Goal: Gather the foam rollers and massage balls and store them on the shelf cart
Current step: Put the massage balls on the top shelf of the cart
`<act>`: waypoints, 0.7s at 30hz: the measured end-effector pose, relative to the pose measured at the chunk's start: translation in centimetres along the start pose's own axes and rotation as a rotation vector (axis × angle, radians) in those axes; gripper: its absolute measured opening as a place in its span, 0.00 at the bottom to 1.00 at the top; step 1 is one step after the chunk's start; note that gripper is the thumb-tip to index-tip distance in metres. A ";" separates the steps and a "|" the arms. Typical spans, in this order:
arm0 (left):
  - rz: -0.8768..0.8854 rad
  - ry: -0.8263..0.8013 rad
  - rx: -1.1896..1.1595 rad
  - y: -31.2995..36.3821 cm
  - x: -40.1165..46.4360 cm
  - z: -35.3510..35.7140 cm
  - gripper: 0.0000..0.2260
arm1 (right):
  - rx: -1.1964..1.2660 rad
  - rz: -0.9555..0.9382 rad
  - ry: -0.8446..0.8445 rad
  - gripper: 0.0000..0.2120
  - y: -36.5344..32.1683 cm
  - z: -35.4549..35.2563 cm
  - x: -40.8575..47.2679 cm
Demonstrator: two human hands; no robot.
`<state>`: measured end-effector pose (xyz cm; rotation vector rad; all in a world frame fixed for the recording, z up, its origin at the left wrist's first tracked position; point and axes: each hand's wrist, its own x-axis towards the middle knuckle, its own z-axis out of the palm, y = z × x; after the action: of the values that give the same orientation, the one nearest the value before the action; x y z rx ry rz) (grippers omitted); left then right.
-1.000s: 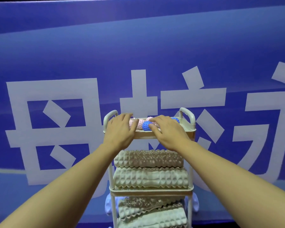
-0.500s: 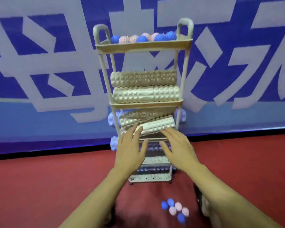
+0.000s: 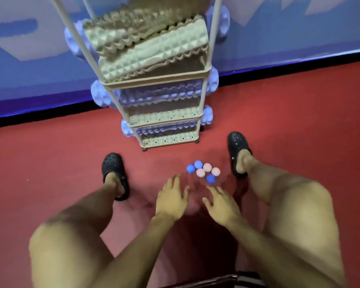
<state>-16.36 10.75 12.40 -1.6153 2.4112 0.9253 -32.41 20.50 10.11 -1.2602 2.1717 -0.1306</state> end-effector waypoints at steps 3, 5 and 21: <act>-0.013 -0.077 -0.015 -0.7 2.6 2.8 0.26 | 0.100 0.151 -0.057 0.28 1.0 2.1 2.2; -0.022 -0.137 -0.006 -1.4 4.9 4.5 0.25 | 0.159 0.213 -0.072 0.28 1.4 3.3 4.0; 0.135 -0.356 0.069 -5.1 22.1 14.9 0.29 | 0.296 0.399 0.019 0.28 8.1 12.1 17.3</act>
<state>-25.24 -0.55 -10.66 -1.1603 2.2932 1.0364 -37.92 13.42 -10.65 -0.6516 2.2728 -0.2873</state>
